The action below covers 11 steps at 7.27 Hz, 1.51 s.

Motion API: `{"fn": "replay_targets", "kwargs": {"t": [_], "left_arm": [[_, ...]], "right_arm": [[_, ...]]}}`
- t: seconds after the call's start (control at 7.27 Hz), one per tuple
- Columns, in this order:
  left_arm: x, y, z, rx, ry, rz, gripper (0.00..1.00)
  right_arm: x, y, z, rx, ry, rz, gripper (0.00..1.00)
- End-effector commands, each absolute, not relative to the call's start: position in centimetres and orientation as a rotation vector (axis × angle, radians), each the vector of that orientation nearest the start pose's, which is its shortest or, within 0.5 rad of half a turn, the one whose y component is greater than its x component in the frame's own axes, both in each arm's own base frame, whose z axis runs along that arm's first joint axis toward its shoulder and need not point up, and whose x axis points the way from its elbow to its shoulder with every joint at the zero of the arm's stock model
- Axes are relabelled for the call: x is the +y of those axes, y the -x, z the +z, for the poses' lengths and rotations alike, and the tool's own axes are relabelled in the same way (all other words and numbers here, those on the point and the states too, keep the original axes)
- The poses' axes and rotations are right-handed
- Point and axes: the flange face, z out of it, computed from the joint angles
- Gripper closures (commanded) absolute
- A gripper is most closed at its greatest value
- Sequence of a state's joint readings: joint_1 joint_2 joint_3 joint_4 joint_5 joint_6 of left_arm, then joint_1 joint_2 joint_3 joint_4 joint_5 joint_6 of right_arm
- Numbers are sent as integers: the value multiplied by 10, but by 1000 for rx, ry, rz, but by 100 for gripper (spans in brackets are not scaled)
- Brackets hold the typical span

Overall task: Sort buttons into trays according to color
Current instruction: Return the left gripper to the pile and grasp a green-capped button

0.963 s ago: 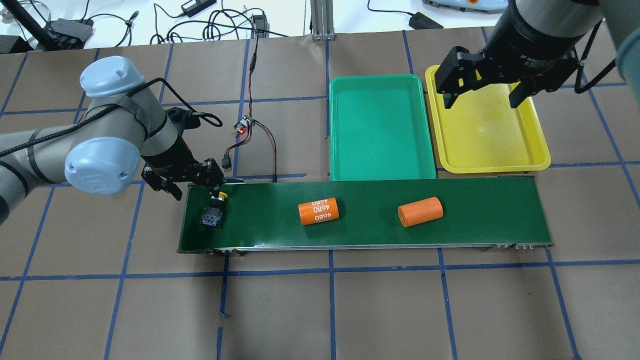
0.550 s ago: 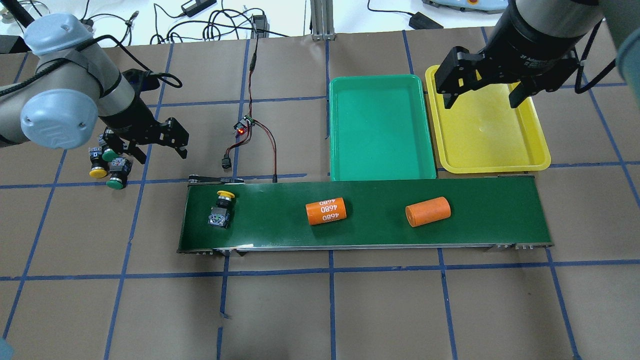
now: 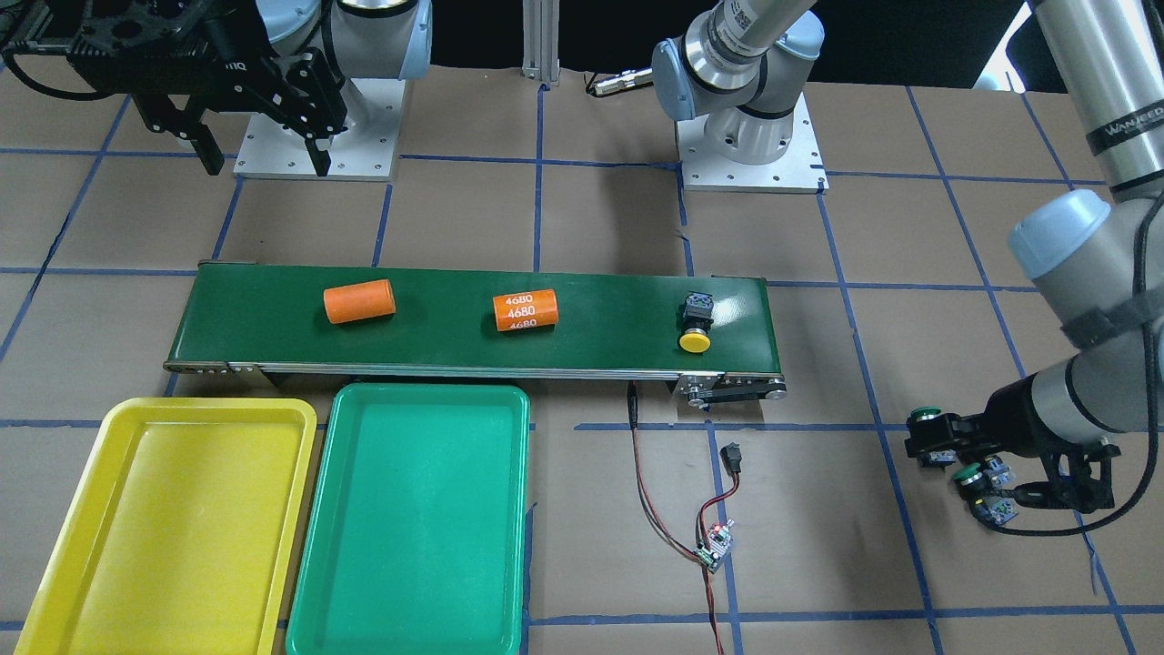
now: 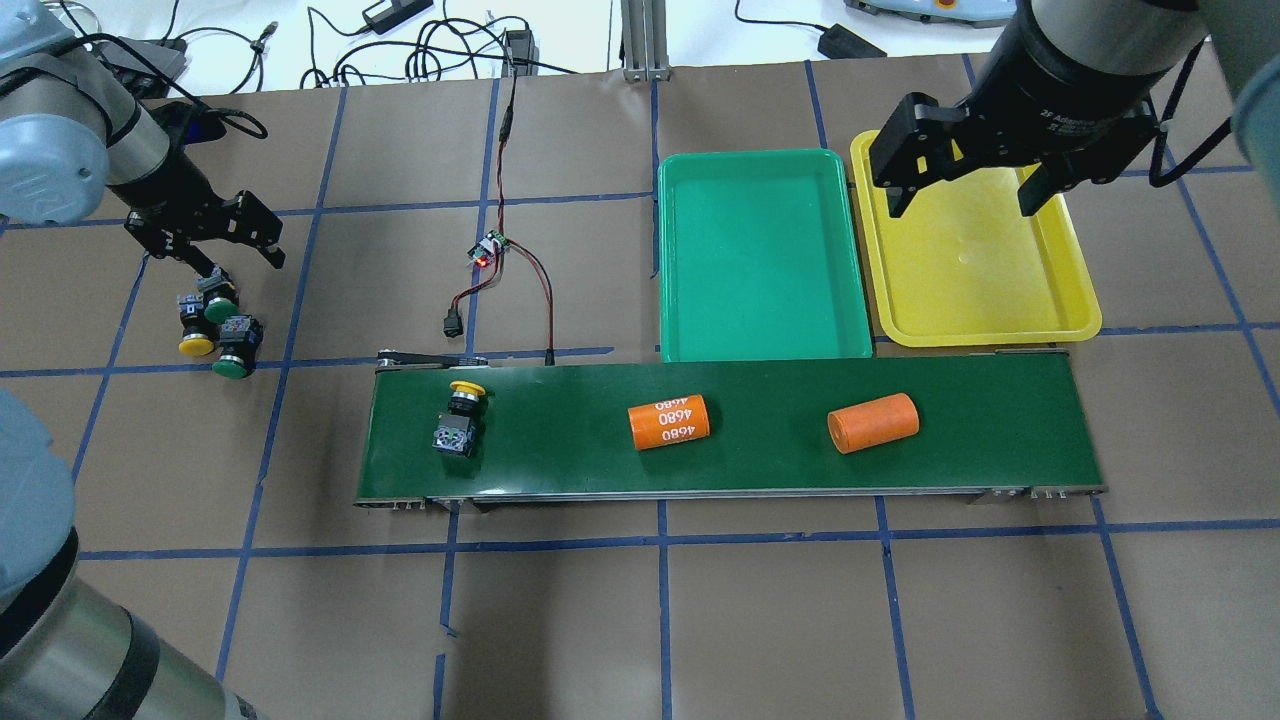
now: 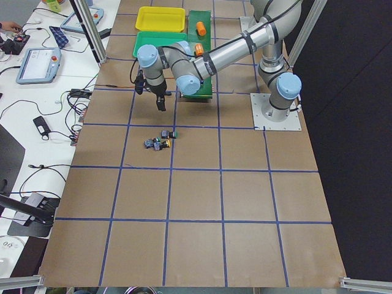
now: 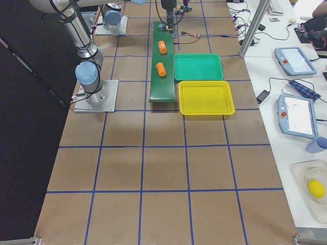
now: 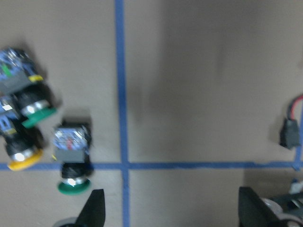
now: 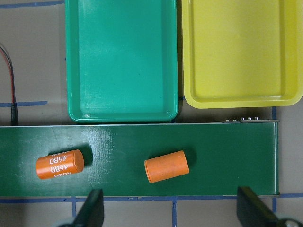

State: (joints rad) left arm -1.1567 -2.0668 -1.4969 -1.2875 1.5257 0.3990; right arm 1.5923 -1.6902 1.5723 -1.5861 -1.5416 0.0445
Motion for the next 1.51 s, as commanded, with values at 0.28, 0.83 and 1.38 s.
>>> {"fn": "replay_targets", "kwargs": {"t": [0.28,0.83,1.38], "left_arm": [[-646,-174,228,3238,32,201,0],[-622,-185,207,3219,104,293,0],[-572,-175,202,3207,257,347,0]], "right_arm": [[-448,-146,545,3101,-33,-206,0],[-448,-146,545,3101,-33,-203,0],[-448,-146,544,3102,-33,-201,0]]}}
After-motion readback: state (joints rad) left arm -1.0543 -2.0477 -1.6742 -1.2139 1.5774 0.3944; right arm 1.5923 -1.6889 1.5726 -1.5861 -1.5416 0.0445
